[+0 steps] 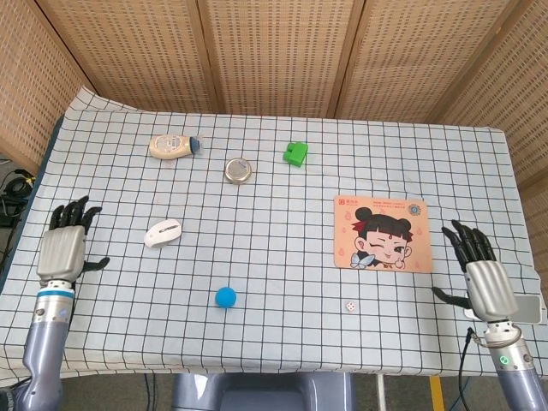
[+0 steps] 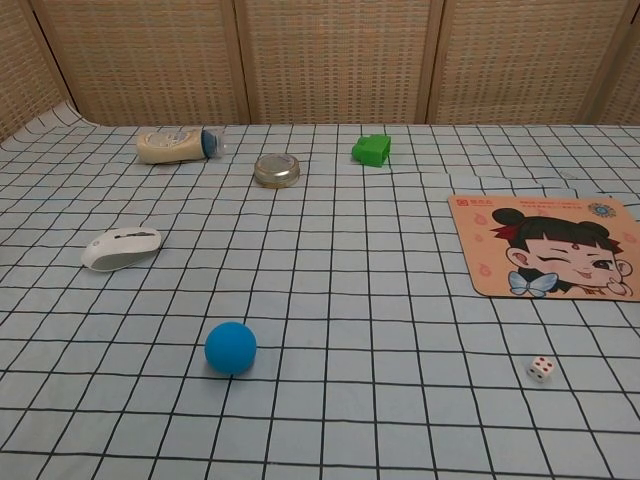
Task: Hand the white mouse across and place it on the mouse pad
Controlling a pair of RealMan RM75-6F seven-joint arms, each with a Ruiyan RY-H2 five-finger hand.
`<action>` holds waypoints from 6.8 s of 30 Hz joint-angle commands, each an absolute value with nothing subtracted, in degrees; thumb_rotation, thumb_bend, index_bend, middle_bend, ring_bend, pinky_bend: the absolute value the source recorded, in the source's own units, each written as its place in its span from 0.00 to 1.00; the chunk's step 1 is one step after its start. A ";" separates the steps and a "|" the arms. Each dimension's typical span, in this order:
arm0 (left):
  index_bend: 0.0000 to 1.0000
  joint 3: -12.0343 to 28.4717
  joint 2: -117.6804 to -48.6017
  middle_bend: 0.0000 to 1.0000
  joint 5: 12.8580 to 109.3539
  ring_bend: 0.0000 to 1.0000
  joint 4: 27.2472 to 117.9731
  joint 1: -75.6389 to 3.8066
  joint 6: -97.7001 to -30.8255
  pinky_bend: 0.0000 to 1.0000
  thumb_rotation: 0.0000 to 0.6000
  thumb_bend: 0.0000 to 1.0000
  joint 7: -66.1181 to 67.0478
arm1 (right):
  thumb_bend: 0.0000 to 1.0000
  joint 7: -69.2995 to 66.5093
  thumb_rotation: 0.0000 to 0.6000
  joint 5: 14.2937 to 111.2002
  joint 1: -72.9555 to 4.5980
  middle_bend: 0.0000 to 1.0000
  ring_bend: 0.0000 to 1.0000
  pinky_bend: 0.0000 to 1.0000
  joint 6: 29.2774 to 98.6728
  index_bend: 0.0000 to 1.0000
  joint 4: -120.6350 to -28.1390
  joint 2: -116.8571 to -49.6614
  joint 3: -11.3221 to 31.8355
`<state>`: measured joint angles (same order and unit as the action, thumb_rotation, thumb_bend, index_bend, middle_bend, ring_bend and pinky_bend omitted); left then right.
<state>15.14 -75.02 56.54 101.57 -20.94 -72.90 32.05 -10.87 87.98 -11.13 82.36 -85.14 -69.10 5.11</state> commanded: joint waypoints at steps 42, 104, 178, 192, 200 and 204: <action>0.24 17.88 -99.89 0.00 25.64 0.00 75.23 -43.33 -68.77 0.00 1.00 0.13 51.49 | 0.20 -17.56 1.00 89.08 -11.17 0.00 0.00 0.00 83.27 0.00 -85.20 -67.07 4.96; 0.48 25.08 -111.87 0.12 28.40 0.08 81.29 -62.35 -69.71 0.20 1.00 0.65 60.16 | 0.20 -22.56 1.00 88.81 -11.22 0.00 0.00 0.00 83.72 0.00 -84.56 -65.94 5.36; 0.14 -3.80 -73.71 0.00 74.40 0.00 99.41 -16.62 -93.33 0.00 1.00 0.13 11.96 | 0.18 2.94 1.00 88.53 -17.52 0.06 0.00 0.00 76.78 0.13 -95.97 -73.02 7.20; 0.14 -0.89 -72.08 0.00 74.87 0.00 99.73 -14.93 -89.23 0.00 1.00 0.13 8.58 | 0.29 25.01 1.00 73.09 -27.91 0.10 0.01 0.00 63.54 0.19 -100.78 -86.14 11.17; 0.14 0.55 -71.68 0.00 74.65 0.00 99.73 -14.30 -87.01 0.00 1.00 0.13 7.80 | 0.38 32.04 1.00 64.63 -32.78 0.10 0.01 0.00 60.33 0.22 -97.81 -91.61 13.00; 0.14 1.09 -71.58 0.00 74.56 0.00 99.76 -14.07 -86.04 0.00 1.00 0.13 7.63 | 0.38 36.35 1.00 58.89 -34.81 0.10 0.01 0.00 59.32 0.22 -98.65 -92.33 13.52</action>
<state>1.00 -71.61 74.58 99.75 -14.13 -86.16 7.68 33.68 62.01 -33.17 60.32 -98.46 -91.44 12.93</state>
